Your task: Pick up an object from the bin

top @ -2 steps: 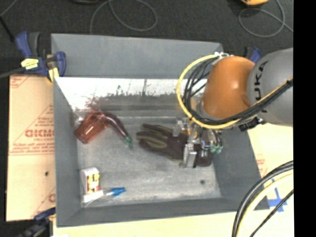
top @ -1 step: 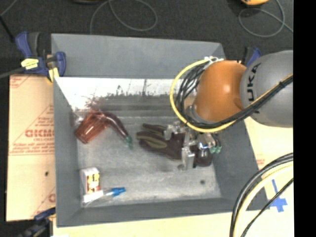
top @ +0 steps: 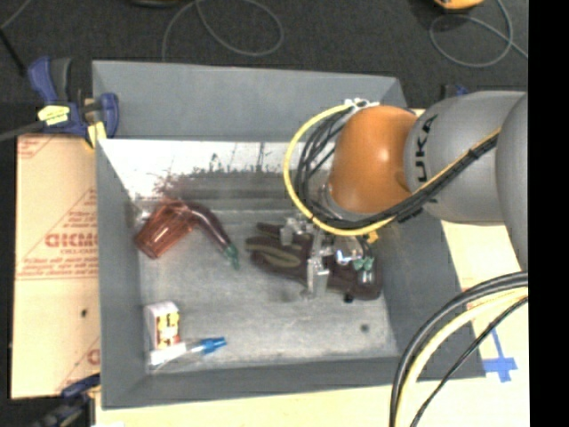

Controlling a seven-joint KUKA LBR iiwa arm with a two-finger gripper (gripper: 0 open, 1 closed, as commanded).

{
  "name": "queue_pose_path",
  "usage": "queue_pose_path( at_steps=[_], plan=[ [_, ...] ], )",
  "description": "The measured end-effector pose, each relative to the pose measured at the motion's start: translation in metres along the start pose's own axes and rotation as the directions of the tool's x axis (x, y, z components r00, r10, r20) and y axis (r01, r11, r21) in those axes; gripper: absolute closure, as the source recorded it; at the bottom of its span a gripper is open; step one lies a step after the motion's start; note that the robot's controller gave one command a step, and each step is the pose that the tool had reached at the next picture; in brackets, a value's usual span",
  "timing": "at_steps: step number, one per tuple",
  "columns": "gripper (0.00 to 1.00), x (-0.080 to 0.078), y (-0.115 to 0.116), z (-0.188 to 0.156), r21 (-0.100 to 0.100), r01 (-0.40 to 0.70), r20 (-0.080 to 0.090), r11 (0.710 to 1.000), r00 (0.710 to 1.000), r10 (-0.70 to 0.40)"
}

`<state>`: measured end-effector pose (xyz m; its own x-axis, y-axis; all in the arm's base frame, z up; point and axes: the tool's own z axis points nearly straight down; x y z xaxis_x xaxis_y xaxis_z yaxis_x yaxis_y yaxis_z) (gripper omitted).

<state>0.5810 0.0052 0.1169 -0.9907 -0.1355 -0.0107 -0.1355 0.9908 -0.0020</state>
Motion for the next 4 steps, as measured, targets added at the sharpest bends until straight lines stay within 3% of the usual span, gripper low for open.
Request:
queue_pose_path(
  at_steps=[1,2,3,4],
  plan=[
    [0.00,-0.014,0.003,0.009,-0.003,-0.141,-0.002,0.990,0.990,0.141],
    [0.00,-0.024,-0.010,0.008,0.002,-0.062,0.001,0.998,0.998,0.062],
    [1.00,-0.015,-0.029,0.030,-0.002,0.039,0.005,0.999,0.999,-0.039],
    [1.00,-0.015,-0.029,0.030,-0.002,0.039,0.005,0.999,0.999,-0.039]
  ],
)
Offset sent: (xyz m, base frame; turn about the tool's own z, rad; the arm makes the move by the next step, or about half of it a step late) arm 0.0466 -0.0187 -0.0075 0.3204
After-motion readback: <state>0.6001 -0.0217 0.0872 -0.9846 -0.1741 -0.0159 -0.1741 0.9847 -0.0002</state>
